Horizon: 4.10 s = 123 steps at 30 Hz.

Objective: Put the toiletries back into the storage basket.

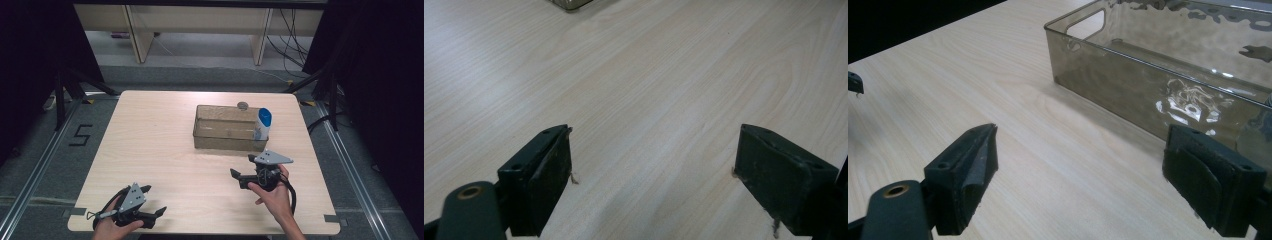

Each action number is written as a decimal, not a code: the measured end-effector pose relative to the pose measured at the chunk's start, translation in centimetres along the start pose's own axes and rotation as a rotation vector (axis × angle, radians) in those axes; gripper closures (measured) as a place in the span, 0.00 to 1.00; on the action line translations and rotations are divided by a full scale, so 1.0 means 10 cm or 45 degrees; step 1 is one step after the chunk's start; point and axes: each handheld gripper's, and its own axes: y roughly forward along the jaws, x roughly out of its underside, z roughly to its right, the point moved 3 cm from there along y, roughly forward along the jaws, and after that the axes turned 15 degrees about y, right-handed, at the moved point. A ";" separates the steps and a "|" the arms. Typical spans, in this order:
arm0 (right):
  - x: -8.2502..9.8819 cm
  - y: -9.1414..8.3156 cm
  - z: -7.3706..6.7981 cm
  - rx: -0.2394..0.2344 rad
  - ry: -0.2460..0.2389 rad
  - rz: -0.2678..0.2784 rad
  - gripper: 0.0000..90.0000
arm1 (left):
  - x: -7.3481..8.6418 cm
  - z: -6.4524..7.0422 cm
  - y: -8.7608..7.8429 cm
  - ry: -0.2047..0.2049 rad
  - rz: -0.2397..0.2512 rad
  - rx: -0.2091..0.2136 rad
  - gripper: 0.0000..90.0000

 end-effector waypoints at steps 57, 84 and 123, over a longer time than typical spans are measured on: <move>0.43 -0.29 -0.05 -0.064 0.016 -0.056 0.17 | -0.01 0.01 0.00 -0.016 0.020 -0.010 0.16; 0.61 -0.55 0.03 -0.041 0.082 -0.037 0.17 | -0.01 -0.01 -0.02 0.006 0.009 0.003 0.16; 0.93 -0.91 0.00 -0.011 0.146 -0.046 0.17 | 0.00 -0.01 -0.02 0.012 -0.006 -0.009 0.16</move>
